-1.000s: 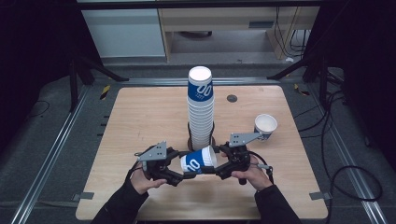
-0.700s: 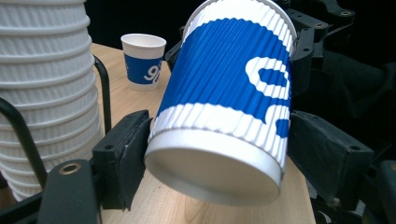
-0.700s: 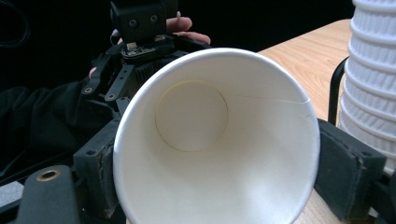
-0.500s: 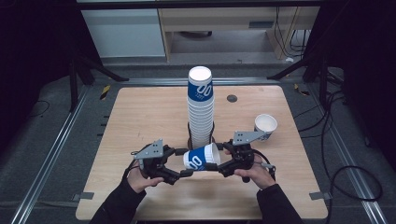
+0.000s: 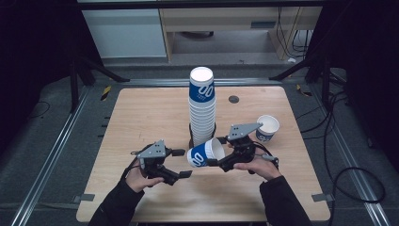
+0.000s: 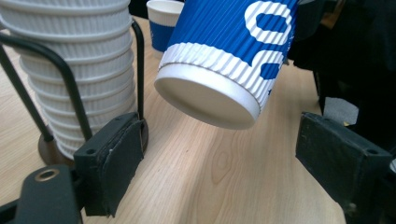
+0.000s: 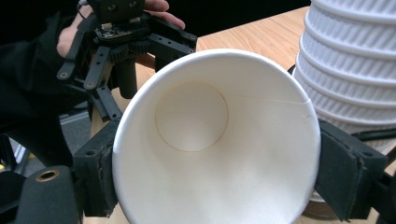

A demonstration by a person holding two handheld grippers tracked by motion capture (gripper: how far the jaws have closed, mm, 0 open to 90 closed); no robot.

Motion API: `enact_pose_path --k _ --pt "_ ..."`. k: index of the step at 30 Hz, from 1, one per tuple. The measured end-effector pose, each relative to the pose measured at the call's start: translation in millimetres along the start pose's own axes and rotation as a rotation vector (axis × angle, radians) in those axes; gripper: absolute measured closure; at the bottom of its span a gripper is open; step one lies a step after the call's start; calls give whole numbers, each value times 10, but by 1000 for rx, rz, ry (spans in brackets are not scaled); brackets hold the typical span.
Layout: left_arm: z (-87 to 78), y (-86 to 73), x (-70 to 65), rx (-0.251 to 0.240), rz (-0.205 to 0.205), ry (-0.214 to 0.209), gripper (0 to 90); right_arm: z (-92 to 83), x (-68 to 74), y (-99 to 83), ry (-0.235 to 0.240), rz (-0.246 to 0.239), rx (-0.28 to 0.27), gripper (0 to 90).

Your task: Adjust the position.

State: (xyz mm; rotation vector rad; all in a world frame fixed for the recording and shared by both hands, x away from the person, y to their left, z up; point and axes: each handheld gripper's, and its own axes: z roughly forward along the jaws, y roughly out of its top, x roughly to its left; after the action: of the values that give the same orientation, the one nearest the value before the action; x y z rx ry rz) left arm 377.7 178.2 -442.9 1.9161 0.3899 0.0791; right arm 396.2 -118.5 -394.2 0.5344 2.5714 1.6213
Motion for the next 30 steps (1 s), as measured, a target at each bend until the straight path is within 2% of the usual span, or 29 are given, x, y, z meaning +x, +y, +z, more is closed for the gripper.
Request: enact_pose_path --k 5,7,15,22,27,30 --pt "17 -7 5 30 3 22 137 167 11 49 3 -21 62 158" --pt "25 -11 5 41 6 28 132 240 32 74 19 -31 80 159" --pt "50 -15 -13 65 18 22 134 432 91 154 63 -47 130 157" --pt "60 -22 -16 84 27 7 212 493 117 175 90 -53 132 156" --pt "65 -23 -15 86 25 -2 226 486 113 169 94 -49 136 144" --pt "64 -23 -13 82 23 -10 232 483 106 159 92 -43 115 130"
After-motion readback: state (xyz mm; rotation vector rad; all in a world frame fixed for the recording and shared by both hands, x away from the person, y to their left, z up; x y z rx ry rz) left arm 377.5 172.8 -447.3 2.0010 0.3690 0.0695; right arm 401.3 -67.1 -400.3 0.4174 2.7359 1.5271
